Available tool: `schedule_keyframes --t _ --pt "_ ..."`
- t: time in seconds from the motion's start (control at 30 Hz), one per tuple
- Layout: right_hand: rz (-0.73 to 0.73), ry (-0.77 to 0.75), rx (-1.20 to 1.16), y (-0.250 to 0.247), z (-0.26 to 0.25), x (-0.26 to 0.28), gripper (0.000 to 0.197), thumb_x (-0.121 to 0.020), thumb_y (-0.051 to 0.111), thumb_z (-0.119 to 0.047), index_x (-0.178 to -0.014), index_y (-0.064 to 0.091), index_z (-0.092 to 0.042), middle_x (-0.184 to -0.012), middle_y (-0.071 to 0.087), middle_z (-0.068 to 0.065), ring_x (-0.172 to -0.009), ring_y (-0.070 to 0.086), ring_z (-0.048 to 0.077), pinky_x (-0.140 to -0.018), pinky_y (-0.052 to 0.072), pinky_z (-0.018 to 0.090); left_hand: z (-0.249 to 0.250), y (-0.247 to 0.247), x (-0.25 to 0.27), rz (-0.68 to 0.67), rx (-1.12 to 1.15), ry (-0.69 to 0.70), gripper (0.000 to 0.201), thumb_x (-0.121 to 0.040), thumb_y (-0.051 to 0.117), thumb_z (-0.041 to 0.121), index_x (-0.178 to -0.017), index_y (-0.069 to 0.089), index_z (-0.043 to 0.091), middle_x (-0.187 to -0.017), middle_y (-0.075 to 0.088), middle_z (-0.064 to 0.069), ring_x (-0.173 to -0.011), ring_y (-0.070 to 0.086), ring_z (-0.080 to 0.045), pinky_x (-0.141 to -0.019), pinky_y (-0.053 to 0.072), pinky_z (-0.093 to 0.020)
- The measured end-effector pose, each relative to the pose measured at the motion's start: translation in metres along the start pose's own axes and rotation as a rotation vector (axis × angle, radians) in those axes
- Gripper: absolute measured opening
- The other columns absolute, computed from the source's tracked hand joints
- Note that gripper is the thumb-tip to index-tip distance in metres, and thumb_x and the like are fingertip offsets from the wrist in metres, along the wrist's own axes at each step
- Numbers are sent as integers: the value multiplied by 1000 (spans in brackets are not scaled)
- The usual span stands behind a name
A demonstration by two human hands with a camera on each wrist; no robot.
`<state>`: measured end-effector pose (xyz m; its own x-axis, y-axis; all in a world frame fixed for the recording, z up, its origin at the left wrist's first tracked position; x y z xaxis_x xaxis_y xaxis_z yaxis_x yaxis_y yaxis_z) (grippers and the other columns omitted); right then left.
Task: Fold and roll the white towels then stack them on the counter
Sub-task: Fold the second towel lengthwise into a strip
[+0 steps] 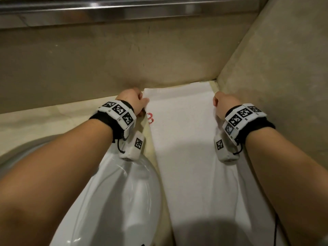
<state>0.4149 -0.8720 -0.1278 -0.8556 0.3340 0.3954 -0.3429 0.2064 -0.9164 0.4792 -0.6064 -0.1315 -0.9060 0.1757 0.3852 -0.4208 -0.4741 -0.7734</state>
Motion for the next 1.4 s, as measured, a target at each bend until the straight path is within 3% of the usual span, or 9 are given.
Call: schedule_keyframes --t 0.2,0.47,0.6,0.77,0.93,1.03,1.13,1.23,1.4 --pt "49 -6 -86 -1 0 14 24 -89 41 -6 -112 47 -6 -113 56 19 -99 54 35 -77 42 35 -5 26 33 -235 520 -89 31 -75 74 16 -97 53 11 -72 60 -3 -61 61 -19 -68 57 -31" --pt "24 24 -13 15 17 45 31 -86 41 1 -116 45 -4 -110 57 24 -98 56 38 -81 47 39 5 24 36 -124 91 6 22 -81 66 29 -80 53 11 -78 68 -9 -72 66 -28 -78 55 -37" --pt "54 93 -165 13 19 48 34 -88 41 1 -122 42 -1 -117 54 26 -97 55 36 -83 44 39 11 21 38 -94 -50 23 32 -84 61 33 -64 42 18 -62 57 1 -62 57 -22 -57 42 -28" --pt "67 174 -485 22 53 86 38 -90 39 -6 -129 40 -9 -122 56 20 -108 54 34 -89 40 32 0 31 53 -153 272 -72 28 -78 69 39 -81 48 20 -75 59 2 -60 60 -15 -49 52 -21" --pt "-119 145 -842 54 66 134 32 -82 42 2 -101 62 -14 -100 68 11 -94 62 29 -89 48 42 -4 46 68 -189 491 -160 22 -82 67 14 -74 47 14 -77 57 -6 -66 61 -22 -61 59 -33" --pt "-172 107 -924 62 65 145 18 -83 53 -4 -100 58 1 -81 57 11 -73 50 24 -70 40 37 -4 49 75 -182 558 -203 26 -83 66 15 -67 45 13 -71 57 -9 -61 59 -23 -62 59 -35" --pt "-80 104 -700 58 72 144 26 -90 53 -23 -91 54 3 -77 51 12 -75 49 24 -70 35 32 -4 61 89 -261 584 -233 20 -84 65 15 -70 51 10 -71 58 -9 -59 59 -23 -54 57 -30" --pt "49 196 -275 53 79 142 29 -93 46 -20 -112 54 1 -114 59 21 -106 55 34 -80 40 33 -4 65 102 -246 573 -233 20 -85 63 9 -69 51 8 -73 59 -11 -60 60 -24 -48 55 -27" --pt "83 281 -375 57 74 154 31 -94 42 -21 -108 56 2 -115 59 24 -105 56 35 -79 42 31 -6 63 117 -187 627 -261 30 -86 62 13 -61 46 7 -62 55 -13 -37 59 -17 -44 54 -24"
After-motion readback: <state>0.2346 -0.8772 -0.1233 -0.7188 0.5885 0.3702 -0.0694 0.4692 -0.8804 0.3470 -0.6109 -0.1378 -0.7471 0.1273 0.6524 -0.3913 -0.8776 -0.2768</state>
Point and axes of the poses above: each hand's wrist, its own x-axis away from the middle knuckle, its own y-axis out of the palm, z = x × y, the point moved 6 cm from there along -x, towards the middle knuckle
